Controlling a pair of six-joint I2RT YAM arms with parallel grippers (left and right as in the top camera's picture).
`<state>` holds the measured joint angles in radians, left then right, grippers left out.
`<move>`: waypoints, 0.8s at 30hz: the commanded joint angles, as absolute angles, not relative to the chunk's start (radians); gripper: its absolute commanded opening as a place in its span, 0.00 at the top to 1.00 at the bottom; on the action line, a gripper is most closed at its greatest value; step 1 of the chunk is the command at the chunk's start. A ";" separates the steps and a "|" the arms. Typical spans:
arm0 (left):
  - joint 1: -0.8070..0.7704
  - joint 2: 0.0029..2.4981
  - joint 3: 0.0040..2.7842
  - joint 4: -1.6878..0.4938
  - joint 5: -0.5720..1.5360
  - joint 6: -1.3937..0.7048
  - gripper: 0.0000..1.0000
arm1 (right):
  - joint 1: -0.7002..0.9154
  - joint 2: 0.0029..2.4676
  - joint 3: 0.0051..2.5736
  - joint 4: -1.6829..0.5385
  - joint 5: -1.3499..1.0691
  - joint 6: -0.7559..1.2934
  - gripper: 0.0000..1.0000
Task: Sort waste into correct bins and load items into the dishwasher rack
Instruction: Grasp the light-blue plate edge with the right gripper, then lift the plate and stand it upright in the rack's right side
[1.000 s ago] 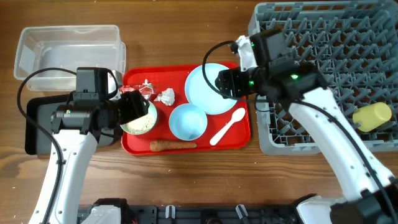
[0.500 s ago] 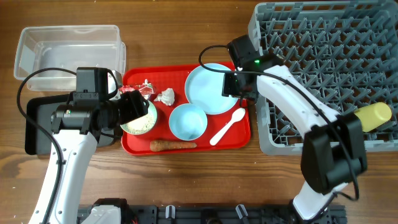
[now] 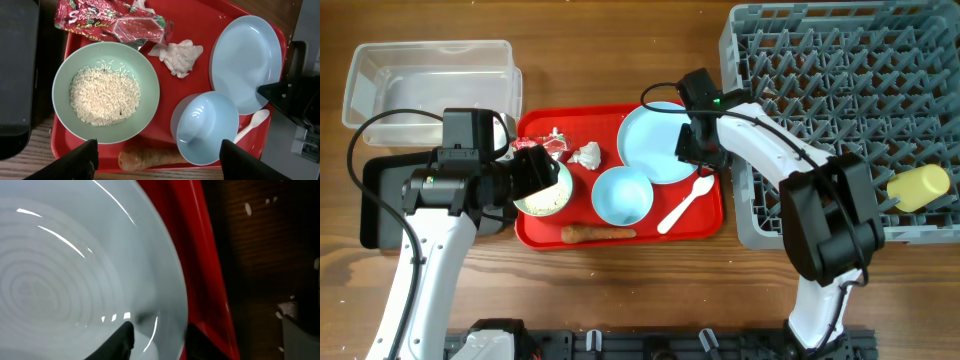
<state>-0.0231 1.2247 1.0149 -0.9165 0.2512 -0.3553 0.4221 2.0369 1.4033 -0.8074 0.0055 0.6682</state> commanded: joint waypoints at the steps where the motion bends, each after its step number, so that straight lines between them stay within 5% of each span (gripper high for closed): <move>1: -0.015 1.217 1.029 -0.915 0.241 -0.344 0.23 | 0.425 2.056 1.413 -0.797 0.029 0.684 0.74; 8: -0.015 1.217 1.029 -0.915 0.241 -0.344 0.23 | 0.425 2.056 1.412 -0.793 0.026 0.726 0.95; 24: -0.015 1.217 1.029 -0.914 0.241 -0.344 0.22 | 0.392 1.939 1.527 -0.759 0.047 0.616 0.96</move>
